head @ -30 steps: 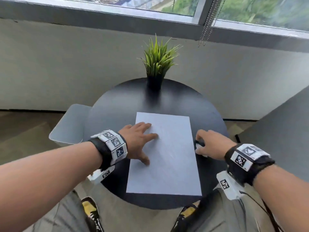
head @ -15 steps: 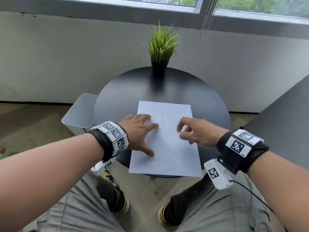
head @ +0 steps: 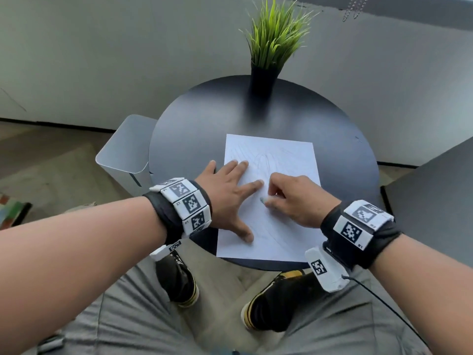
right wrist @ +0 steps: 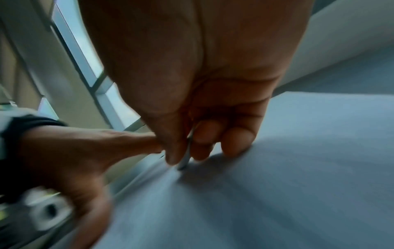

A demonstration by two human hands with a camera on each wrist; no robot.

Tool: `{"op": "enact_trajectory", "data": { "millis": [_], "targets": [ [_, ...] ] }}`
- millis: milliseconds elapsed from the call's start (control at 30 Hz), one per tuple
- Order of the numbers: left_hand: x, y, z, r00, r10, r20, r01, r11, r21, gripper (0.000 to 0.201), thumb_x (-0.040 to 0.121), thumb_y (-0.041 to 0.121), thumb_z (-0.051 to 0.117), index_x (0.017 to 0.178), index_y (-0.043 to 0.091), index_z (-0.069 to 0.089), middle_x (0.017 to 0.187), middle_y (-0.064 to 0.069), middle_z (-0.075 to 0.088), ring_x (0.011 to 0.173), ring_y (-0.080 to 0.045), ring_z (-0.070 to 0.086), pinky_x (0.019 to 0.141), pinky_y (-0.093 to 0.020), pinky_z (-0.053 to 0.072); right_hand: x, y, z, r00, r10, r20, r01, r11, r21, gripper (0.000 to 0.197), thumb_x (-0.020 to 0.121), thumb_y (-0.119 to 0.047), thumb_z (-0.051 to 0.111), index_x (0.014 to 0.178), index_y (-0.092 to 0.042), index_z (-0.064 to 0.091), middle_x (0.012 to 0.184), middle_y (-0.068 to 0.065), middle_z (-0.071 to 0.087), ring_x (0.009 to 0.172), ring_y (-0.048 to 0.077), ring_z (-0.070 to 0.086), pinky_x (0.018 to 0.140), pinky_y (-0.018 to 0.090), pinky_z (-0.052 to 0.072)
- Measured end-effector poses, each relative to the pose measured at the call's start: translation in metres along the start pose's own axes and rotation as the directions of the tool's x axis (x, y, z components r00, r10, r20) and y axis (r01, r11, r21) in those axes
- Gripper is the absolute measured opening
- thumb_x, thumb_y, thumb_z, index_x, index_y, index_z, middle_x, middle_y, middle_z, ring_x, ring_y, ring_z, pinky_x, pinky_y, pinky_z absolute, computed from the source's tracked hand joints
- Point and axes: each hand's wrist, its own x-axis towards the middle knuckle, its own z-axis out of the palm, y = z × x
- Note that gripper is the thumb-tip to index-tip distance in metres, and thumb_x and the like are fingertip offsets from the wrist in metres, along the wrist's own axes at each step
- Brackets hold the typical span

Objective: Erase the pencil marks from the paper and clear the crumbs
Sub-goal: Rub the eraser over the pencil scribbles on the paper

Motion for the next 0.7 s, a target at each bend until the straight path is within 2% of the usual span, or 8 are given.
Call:
{"op": "enact_trajectory", "data": {
  "millis": [100,167,233,300,433,500,600,700],
  "targets": [
    [0.0,0.0,0.001,1.0,0.004,-0.003,-0.004,1.0,-0.007,0.132,0.053,0.1,0.051,0.157,0.04,-0.004,0.167,-0.012,-0.012,0.154,-0.032,-0.009,0.121,-0.059,0.009,-0.012,-0.009,-0.002,0.97,-0.145,0.194,0.163,0.983,-0.08,0.022,0.091,-0.045,0.06,0.086,-0.025,0.05,0.075,-0.009,0.057,0.072,0.012,0.052,0.063,0.027,0.042],
    [0.0,0.0,0.001,1.0,0.009,-0.013,-0.009,1.0,-0.008,0.132,0.052,0.101,0.051,0.157,0.04,-0.003,0.167,-0.012,-0.011,0.154,-0.032,-0.007,0.121,-0.058,0.011,-0.001,-0.001,-0.011,0.988,-0.091,0.127,0.101,0.992,-0.078,0.022,0.09,-0.044,0.061,0.085,-0.025,0.051,0.077,-0.008,0.058,0.075,0.013,0.054,0.064,0.028,0.043],
    [0.0,0.0,0.0,1.0,0.011,-0.014,-0.011,1.0,-0.014,0.132,0.052,0.1,0.051,0.157,0.04,-0.002,0.166,-0.013,-0.01,0.154,-0.032,-0.006,0.122,-0.056,0.012,0.013,0.013,-0.02,0.998,0.055,-0.022,-0.055,0.998,-0.015,0.023,0.089,-0.044,0.061,0.084,-0.025,0.05,0.08,-0.007,0.06,0.077,0.015,0.056,0.063,0.031,0.044],
    [0.001,0.001,-0.002,1.0,0.006,-0.008,-0.006,1.0,-0.014,0.133,0.053,0.099,0.053,0.157,0.039,-0.002,0.166,-0.013,-0.011,0.154,-0.033,-0.006,0.122,-0.055,0.013,0.013,0.019,-0.02,0.996,0.071,-0.051,-0.071,0.997,-0.004,0.023,0.09,-0.044,0.06,0.084,-0.025,0.049,0.08,-0.006,0.059,0.076,0.017,0.056,0.062,0.031,0.044],
    [0.002,0.004,-0.003,1.0,0.005,0.014,-0.005,1.0,-0.016,0.134,0.053,0.098,0.056,0.158,0.037,-0.003,0.166,-0.014,-0.013,0.154,-0.034,-0.009,0.123,-0.054,0.012,-0.015,0.0,-0.004,0.962,-0.131,0.238,0.151,0.986,-0.066,0.021,0.092,-0.046,0.057,0.087,-0.027,0.049,0.075,-0.008,0.058,0.072,0.013,0.054,0.062,0.025,0.042],
    [0.002,0.004,-0.004,1.0,0.007,0.012,-0.007,1.0,-0.022,0.134,0.053,0.097,0.056,0.158,0.037,-0.002,0.166,-0.014,-0.013,0.154,-0.034,-0.008,0.123,-0.055,0.012,-0.004,0.003,-0.007,0.978,-0.114,0.174,0.131,0.987,-0.095,0.023,0.091,-0.047,0.059,0.089,-0.026,0.05,0.077,-0.008,0.058,0.075,0.014,0.054,0.064,0.027,0.042],
    [0.0,0.004,-0.005,1.0,-0.003,0.013,0.004,1.0,-0.024,0.133,0.053,0.097,0.057,0.158,0.038,-0.001,0.166,-0.013,-0.011,0.154,-0.033,-0.007,0.123,-0.055,0.011,0.018,0.016,-0.015,0.999,0.025,-0.022,-0.025,1.0,0.004,0.022,0.089,-0.045,0.061,0.09,-0.026,0.051,0.084,-0.004,0.061,0.083,0.019,0.056,0.069,0.032,0.043],
    [0.0,0.004,-0.005,1.0,-0.009,0.026,0.01,1.0,-0.029,0.135,0.053,0.096,0.059,0.158,0.038,-0.001,0.167,-0.013,-0.012,0.154,-0.033,-0.008,0.123,-0.055,0.011,0.001,0.009,-0.004,0.992,-0.09,0.084,0.093,0.995,-0.04,0.018,0.092,-0.044,0.057,0.092,-0.027,0.05,0.077,-0.008,0.057,0.076,0.017,0.054,0.066,0.031,0.042]
  ]
}}
